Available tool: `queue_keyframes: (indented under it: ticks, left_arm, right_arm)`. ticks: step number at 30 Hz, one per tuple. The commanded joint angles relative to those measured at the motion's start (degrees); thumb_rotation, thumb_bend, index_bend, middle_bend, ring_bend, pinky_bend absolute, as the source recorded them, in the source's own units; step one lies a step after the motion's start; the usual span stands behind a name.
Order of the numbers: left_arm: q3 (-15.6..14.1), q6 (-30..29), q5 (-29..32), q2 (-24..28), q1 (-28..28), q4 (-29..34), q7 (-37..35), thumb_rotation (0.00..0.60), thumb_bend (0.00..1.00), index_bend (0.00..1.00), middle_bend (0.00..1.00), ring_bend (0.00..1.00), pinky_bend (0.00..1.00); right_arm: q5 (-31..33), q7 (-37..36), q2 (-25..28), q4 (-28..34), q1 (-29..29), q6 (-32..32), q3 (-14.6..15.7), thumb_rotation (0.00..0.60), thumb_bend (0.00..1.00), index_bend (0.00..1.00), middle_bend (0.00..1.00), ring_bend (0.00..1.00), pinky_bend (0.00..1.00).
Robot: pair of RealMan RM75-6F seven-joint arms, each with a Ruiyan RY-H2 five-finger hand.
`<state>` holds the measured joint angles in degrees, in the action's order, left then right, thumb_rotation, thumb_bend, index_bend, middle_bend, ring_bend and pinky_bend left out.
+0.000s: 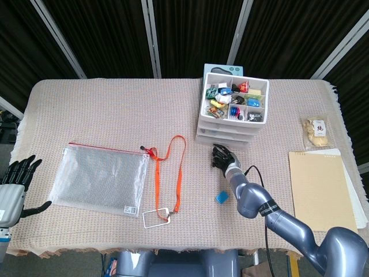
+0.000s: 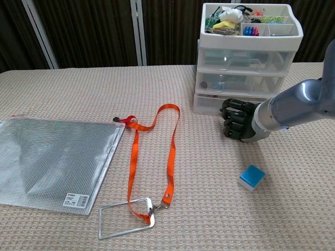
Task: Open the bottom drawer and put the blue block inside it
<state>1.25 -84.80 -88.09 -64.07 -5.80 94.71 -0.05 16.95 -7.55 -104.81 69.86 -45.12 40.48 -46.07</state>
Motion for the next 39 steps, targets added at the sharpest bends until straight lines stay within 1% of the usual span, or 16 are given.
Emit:
queue_keyframes:
  ticks: [1, 8, 10, 21, 31, 34, 38, 39]
  left_arm:
    - [0.0, 0.0, 0.0, 0.0, 0.0, 0.1, 0.0, 0.6, 0.11, 0.06, 0.0, 0.0, 0.0]
    - [-0.2, 0.0, -0.3, 0.0, 0.0, 0.0, -0.1, 0.6, 0.11, 0.06, 0.0, 0.0, 0.0]
    - [-0.2, 0.0, -0.4, 0.0, 0.0, 0.1, 0.0, 0.6, 0.11, 0.06, 0.0, 0.0, 0.0]
    - [-0.3, -0.4, -0.7, -0.1, 0.1, -0.1, 0.1, 0.6, 0.11, 0.06, 0.0, 0.0, 0.0]
    - [-0.4, -0.6, -1.0, -0.2, 0.2, -0.2, 0.1, 0.6, 0.11, 0.07, 0.0, 0.0, 0.0]
    - [-0.4, -0.8, -1.0, -0.2, 0.3, -0.4, 0.3, 0.6, 0.12, 0.07, 0.0, 0.0, 0.0]
    - [-0.4, -0.8, -1.0, -0.3, 0.3, -0.4, 0.3, 0.6, 0.11, 0.07, 0.0, 0.0, 0.0]
    - [-0.4, -0.8, -1.0, -0.3, 0.3, -0.4, 0.3, 0.6, 0.11, 0.07, 0.0, 0.0, 0.0]
  right_arm:
    - [-0.6, 0.1, 0.4, 1.6, 0.7, 0.1, 0.9, 0.6, 0.45, 0.38, 0.77, 0.83, 0.79]
    - [-2.1, -0.4, 1.6, 5.7, 2.6, 0.7, 2.5, 0.6, 0.45, 0.38, 0.77, 0.83, 0.79]
    - [-2.9, -0.5, 2.1, 7.6, 3.4, 1.2, 3.4, 0.6, 0.45, 0.38, 0.77, 0.83, 0.79]
    - [-6.3, -2.1, 4.0, 15.9, 6.8, 2.3, 6.5, 0.6, 0.45, 0.38, 0.77, 0.83, 0.79]
    - [-8.7, -3.9, 5.4, 20.3, 8.3, 3.7, 8.3, 0.6, 0.45, 0.37, 0.77, 0.83, 0.79]
    - [-9.3, -4.1, 5.7, 21.2, 8.6, 3.9, 8.9, 0.6, 0.45, 0.35, 0.77, 0.83, 0.79]
    - [-10.5, -4.3, 6.5, 23.3, 9.1, 3.8, 10.2, 0.6, 0.45, 0.25, 0.77, 0.83, 0.79]
    - [-10.6, -4.4, 6.6, 23.6, 9.2, 3.7, 10.4, 0.6, 0.45, 0.24, 0.77, 0.83, 0.79]
